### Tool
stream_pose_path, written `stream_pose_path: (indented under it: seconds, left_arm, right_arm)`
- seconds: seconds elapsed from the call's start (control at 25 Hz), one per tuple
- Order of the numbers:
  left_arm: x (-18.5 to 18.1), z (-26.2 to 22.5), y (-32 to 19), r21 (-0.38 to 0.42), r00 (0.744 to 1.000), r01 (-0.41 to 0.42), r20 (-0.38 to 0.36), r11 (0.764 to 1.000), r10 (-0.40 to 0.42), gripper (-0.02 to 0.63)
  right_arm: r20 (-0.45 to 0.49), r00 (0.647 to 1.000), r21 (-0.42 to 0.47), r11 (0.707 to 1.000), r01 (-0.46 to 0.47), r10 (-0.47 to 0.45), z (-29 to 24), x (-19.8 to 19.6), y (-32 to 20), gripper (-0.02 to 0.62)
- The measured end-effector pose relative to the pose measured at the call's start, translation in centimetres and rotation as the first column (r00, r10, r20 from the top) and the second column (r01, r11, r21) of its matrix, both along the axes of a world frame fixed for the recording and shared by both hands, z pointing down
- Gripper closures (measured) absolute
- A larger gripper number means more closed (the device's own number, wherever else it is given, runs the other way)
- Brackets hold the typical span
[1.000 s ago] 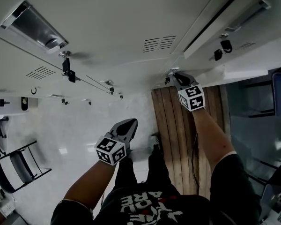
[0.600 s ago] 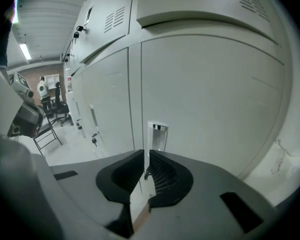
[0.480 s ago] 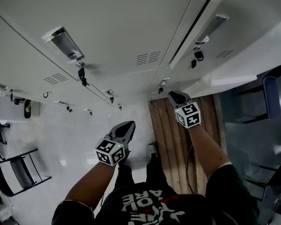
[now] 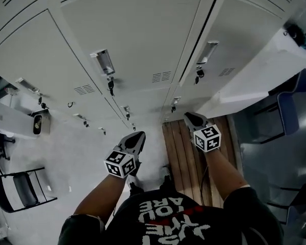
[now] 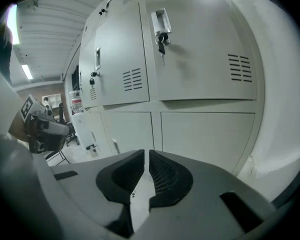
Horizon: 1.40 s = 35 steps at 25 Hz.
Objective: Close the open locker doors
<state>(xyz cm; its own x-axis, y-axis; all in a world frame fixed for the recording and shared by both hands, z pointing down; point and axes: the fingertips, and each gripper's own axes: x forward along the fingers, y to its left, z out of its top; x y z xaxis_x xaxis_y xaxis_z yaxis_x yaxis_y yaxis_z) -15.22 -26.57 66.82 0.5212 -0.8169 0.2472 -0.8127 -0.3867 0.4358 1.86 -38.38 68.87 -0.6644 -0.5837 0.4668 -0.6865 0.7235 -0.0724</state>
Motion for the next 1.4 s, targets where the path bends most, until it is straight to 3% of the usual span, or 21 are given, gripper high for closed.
stream_pose_path:
  seconds: [0.6, 1.0, 1.4]
  left_arm:
    - [-4.9, -8.5, 3.6, 0.106, 0.997, 0.077, 0.004, 0.991, -0.078, 0.603]
    - [-7.2, -10.0, 5.0, 0.134, 0.993, 0.109, 0.024, 0.985, -0.113, 0.603]
    - [-7.6, -9.7, 5.6, 0.12, 0.991, 0.124, 0.025, 0.985, -0.128, 0.603]
  right_arm:
    - [0.046, 0.996, 0.075, 0.994, 0.077, -0.08, -9.4, -2.9, 5.4, 0.543]
    - [0.086, 0.99, 0.09, 0.99, 0.107, -0.115, -12.0, -3.5, 6.6, 0.558]
    - [0.116, 0.983, 0.045, 0.99, 0.135, -0.139, -12.1, -3.5, 7.1, 0.561]
